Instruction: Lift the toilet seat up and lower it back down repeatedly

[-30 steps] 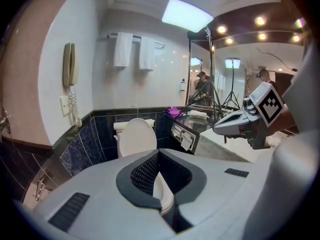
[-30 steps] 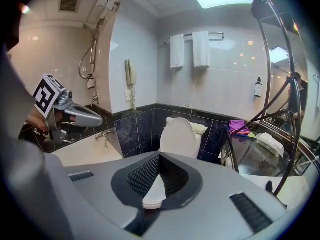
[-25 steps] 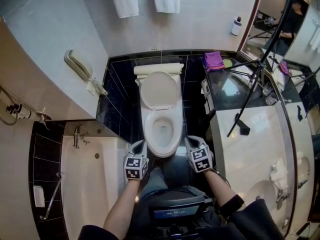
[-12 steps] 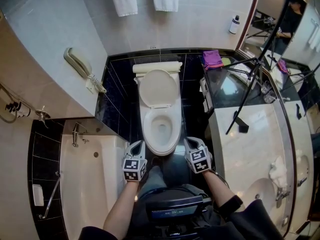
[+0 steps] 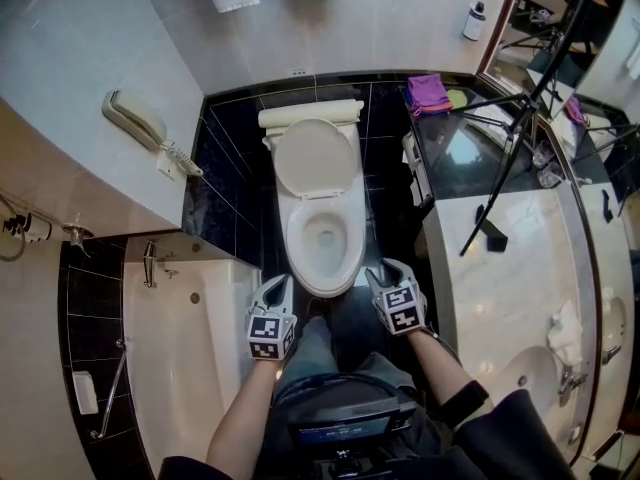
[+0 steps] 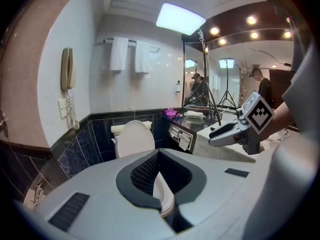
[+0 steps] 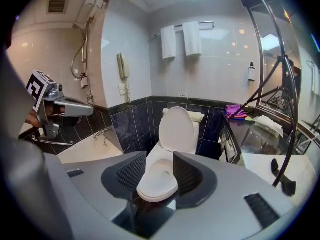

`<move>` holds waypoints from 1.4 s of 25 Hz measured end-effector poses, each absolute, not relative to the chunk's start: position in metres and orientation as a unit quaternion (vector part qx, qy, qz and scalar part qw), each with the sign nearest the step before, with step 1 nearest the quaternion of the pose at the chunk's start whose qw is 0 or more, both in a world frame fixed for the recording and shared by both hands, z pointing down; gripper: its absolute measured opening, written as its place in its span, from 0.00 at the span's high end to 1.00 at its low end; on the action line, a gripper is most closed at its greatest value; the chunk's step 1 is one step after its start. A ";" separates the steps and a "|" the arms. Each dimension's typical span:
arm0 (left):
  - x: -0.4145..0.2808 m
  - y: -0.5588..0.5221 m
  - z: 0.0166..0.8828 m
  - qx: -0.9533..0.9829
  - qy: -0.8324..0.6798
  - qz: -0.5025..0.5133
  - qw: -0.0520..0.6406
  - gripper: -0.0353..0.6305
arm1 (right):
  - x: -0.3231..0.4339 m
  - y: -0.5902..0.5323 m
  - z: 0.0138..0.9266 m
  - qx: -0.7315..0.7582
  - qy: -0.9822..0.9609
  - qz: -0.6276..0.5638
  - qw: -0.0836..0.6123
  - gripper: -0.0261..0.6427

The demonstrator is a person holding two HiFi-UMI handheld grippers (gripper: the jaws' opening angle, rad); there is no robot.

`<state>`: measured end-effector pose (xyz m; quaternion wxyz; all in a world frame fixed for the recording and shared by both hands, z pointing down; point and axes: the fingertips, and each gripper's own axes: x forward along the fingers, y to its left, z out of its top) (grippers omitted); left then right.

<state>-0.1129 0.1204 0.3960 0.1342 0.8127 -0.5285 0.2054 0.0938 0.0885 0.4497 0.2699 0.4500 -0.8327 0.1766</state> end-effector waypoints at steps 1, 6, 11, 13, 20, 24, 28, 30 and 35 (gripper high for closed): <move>-0.111 0.118 0.402 0.814 -0.525 0.208 0.134 0.96 | 0.097 0.085 0.462 0.453 -0.829 0.186 0.270 0.67; -0.102 0.100 0.436 0.820 -0.507 0.229 0.131 0.96 | 0.104 0.070 0.528 0.459 -0.806 0.257 0.270 0.60; -0.089 0.075 0.484 0.832 -0.488 0.231 0.128 0.96 | 0.105 0.048 0.615 0.463 -0.777 0.333 0.268 0.60; -0.084 0.068 0.513 0.834 -0.483 0.235 0.129 0.96 | 0.106 0.042 0.656 0.463 -0.763 0.365 0.263 0.60; -0.080 0.052 0.619 0.833 -0.478 0.244 0.134 0.96 | 0.104 0.029 0.797 0.456 -0.724 0.462 0.234 0.61; -0.087 0.052 0.669 0.826 -0.481 0.250 0.154 0.96 | 0.101 0.028 0.860 0.456 -0.693 0.523 0.196 0.61; -0.091 0.046 0.702 0.825 -0.479 0.258 0.154 0.96 | 0.096 0.019 0.906 0.453 -0.668 0.572 0.150 0.61; -0.091 0.042 0.714 0.819 -0.488 0.254 0.164 0.96 | 0.097 0.014 0.926 0.455 -0.658 0.584 0.138 0.61; -0.096 0.040 0.734 0.819 -0.485 0.260 0.165 0.96 | 0.089 0.006 0.956 0.452 -0.643 0.608 0.114 0.63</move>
